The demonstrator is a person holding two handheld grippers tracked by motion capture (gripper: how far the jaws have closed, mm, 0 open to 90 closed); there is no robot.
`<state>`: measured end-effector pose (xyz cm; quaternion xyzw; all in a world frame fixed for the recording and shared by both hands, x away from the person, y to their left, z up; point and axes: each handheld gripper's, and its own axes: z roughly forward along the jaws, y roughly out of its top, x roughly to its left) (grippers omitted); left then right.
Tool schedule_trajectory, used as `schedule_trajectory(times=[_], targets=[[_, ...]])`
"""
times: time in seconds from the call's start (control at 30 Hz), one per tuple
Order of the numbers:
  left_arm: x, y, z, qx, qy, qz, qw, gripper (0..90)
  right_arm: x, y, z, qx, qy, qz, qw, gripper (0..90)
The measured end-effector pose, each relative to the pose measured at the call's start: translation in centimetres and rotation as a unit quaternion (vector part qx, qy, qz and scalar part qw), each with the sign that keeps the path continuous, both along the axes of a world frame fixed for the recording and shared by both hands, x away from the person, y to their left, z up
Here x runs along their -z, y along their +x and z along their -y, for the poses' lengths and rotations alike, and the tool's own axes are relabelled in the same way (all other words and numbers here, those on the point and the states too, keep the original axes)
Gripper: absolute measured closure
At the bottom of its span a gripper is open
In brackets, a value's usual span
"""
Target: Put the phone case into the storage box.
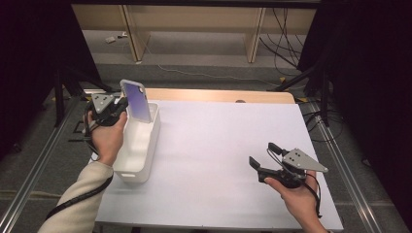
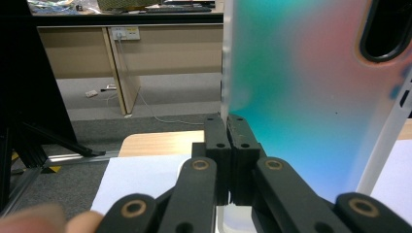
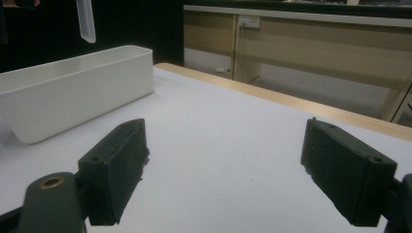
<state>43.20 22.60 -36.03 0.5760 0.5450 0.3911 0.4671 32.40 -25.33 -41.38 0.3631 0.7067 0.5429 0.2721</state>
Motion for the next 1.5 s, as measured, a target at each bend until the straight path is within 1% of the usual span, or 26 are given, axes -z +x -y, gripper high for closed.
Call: schedule_trajectory(times=[0.07,0.1,0.13,0.2,0.23,0.33,0.4,0.6,0.67,0.7,0.8,0.83,0.87,0.9,1.0,1.2,1.23,1.37,1.4,1.5], targets=[[0.0,0.0,-0.1,-0.001,0.001,-0.002,1.0,88.6,0.0,-0.1,0.0,-0.002,0.002,0.002,1.0,18.1],[0.0,0.1,-0.1,-0.002,0.001,-0.002,1.0,88.6,0.0,-0.1,0.0,-0.005,0.003,-0.003,1.0,18.1],[0.0,0.1,-0.1,-0.002,0.001,-0.001,1.0,88.6,-0.1,-0.2,0.0,-0.001,-0.001,-0.001,1.0,18.1],[0.0,0.2,-0.2,-0.005,0.001,-0.002,1.0,88.6,0.0,-0.2,0.0,-0.004,0.001,-0.001,1.0,18.1],[0.0,0.3,-0.2,-0.006,0.002,-0.002,1.0,88.6,-0.1,-0.2,0.0,-0.003,0.0,-0.007,1.0,18.1],[0.0,0.5,-0.3,-0.007,0.001,-0.004,1.0,88.6,0.0,-0.2,0.0,-0.004,0.002,-0.004,1.0,18.1],[0.1,0.6,-0.4,-0.009,0.0,-0.005,0.9999,88.6,0.0,-0.2,0.0,-0.002,0.003,0.003,1.0,18.1],[0.1,1.0,-0.6,-0.013,0.003,-0.008,0.9999,88.7,0.2,-0.3,0.1,-0.002,0.003,0.001,1.0,18.1],[0.1,1.1,-0.6,-0.013,0.003,-0.007,0.9999,88.6,0.2,-0.4,0.2,-0.004,0.001,-0.005,1.0,18.1],[0.1,1.1,-0.7,-0.015,0.003,-0.008,0.9999,88.6,0.2,-0.4,0.1,-0.005,0.005,-0.004,1.0,18.0],[0.2,1.3,-0.7,-0.017,0.004,-0.008,0.9998,88.6,0.3,-0.4,0.1,-0.006,0.004,-0.006,1.0,18.1],[0.2,1.4,-0.7,-0.017,0.005,-0.009,0.9998,88.6,0.4,-0.4,0.0,-0.005,0.012,-0.001,0.9999,18.1],[0.2,1.5,-0.8,-0.018,0.005,-0.009,0.9998,88.6,0.3,-0.5,0.1,-0.002,0.007,-0.009,0.9999,18.1],[0.2,1.5,-0.8,-0.019,0.005,-0.01,0.9998,88.6,0.4,-0.4,0.2,-0.001,0.004,-0.004,1.0,18.0],[0.3,1.7,-0.9,-0.022,0.008,-0.011,0.9997,88.6,0.4,-0.4,0.2,-0.001,0.003,-0.003,1.0,18.1],[0.2,2.2,-0.9,-0.025,0.007,-0.012,0.9996,88.6,0.5,-0.5,0.1,-0.003,0.003,-0.007,1.0,18.1],[0.1,2.3,-0.9,-0.026,0.007,-0.012,0.9996,88.6,0.5,-0.5,0.1,-0.007,0.003,-0.009,0.9999,18.1],[0.0,2.6,-0.8,-0.025,0.006,-0.013,0.9996,88.6,0.6,-0.5,0.0,-0.008,0.01,-0.007,0.9999,18.1],[-0.1,2.7,-0.7,-0.025,0.007,-0.013,0.9996,88.6,0.6,-0.5,0.0,-0.008,0.005,-0.007,0.9999,18.1],[-0.1,2.9,-0.6,-0.026,0.006,-0.014,0.9996,88.6,0.5,-0.6,0.0,-0.009,0.005,-0.009,0.9999,18.1]])
